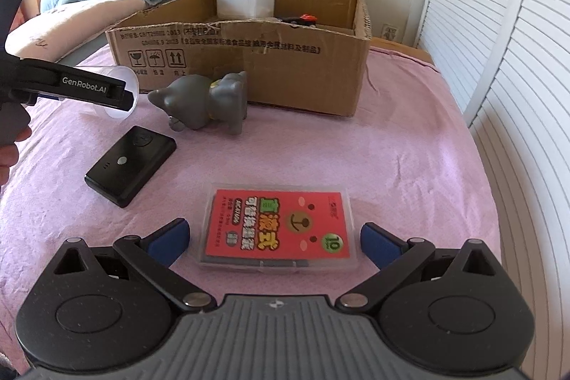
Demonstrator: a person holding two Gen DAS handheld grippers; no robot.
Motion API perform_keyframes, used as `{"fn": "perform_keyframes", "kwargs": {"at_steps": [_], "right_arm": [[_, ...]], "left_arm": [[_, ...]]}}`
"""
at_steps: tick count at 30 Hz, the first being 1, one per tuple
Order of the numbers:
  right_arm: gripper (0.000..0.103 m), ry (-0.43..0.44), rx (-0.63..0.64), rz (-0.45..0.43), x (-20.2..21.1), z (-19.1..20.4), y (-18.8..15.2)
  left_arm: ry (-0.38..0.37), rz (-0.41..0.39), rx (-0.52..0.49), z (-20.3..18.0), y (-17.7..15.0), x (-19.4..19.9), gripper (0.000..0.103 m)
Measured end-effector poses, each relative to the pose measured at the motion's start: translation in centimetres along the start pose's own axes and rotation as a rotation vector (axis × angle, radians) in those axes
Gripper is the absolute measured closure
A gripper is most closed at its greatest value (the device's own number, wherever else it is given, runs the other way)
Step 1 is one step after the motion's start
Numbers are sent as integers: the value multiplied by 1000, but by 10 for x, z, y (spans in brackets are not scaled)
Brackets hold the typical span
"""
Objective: Organize rigid objects
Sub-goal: 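Grasp the red card pack with the right tool while the left tool grasps the clear plastic cup, then carry the cup into the box and open the left tool while the right tool carries the card pack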
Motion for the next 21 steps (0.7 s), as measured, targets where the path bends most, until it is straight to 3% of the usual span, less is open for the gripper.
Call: {"fn": "perform_keyframes", "kwargs": {"at_steps": [12, 17, 21], "right_arm": [[5, 11, 7, 20, -2, 1, 6], [10, 7, 2, 30, -2, -3, 10], [10, 5, 3, 35, -2, -3, 10]], "left_arm": [[-12, -29, 0, 1, 2, 6, 2], [-20, -34, -6, 2, 3, 6, 11], [-34, -29, -24, 2, 4, 6, 11]]}}
Point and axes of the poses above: each gripper's, at about its wrist camera, not at the fingertips, and x roughly against the way its jaws point, z to its left, y to its top, the point moved 7 cm from there along -x, roughly the way its jaws point, and after that the axes turned 4 degrees about y, right-handed, at the moved point
